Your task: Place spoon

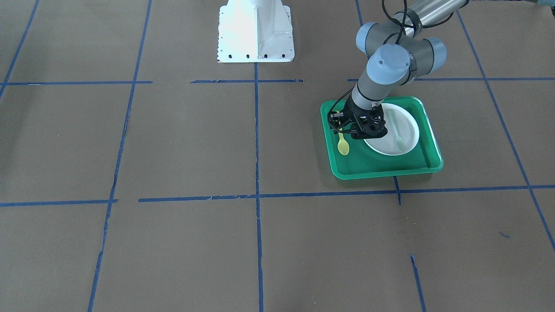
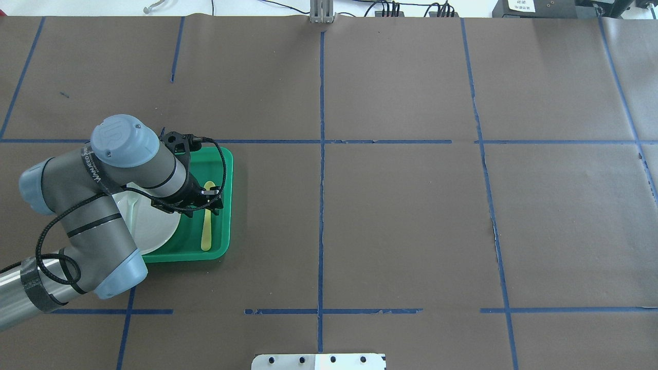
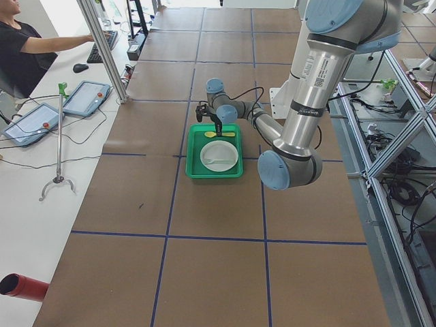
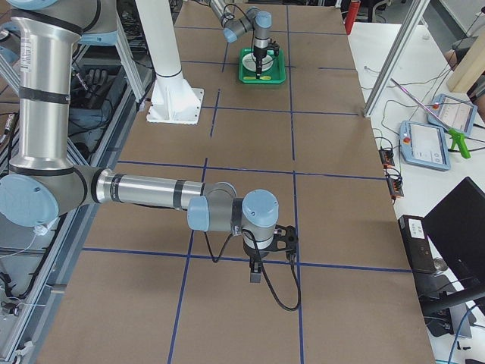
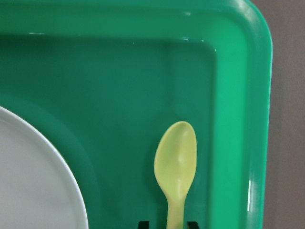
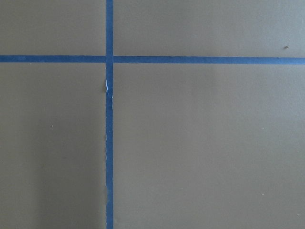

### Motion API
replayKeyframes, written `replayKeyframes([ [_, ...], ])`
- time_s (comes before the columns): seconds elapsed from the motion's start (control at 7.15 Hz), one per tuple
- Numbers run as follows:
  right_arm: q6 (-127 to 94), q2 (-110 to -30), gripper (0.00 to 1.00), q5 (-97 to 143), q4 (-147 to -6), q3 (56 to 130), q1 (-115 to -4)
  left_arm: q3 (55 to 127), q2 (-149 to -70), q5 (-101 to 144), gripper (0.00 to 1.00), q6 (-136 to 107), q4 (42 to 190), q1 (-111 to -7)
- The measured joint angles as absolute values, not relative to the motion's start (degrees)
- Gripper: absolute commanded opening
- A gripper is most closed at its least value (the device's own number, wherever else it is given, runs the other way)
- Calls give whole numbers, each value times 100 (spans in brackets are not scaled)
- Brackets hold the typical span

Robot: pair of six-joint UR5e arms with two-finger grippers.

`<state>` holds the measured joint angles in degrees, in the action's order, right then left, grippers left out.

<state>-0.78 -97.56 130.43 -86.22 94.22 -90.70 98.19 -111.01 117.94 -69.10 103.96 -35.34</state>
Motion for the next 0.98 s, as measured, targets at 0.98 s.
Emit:
replayKeyframes([
  [0.98,-79,-9756,100,13043,-8622,9422,-9070,11441,-10945,11818,100,-6211,9435,-4512],
])
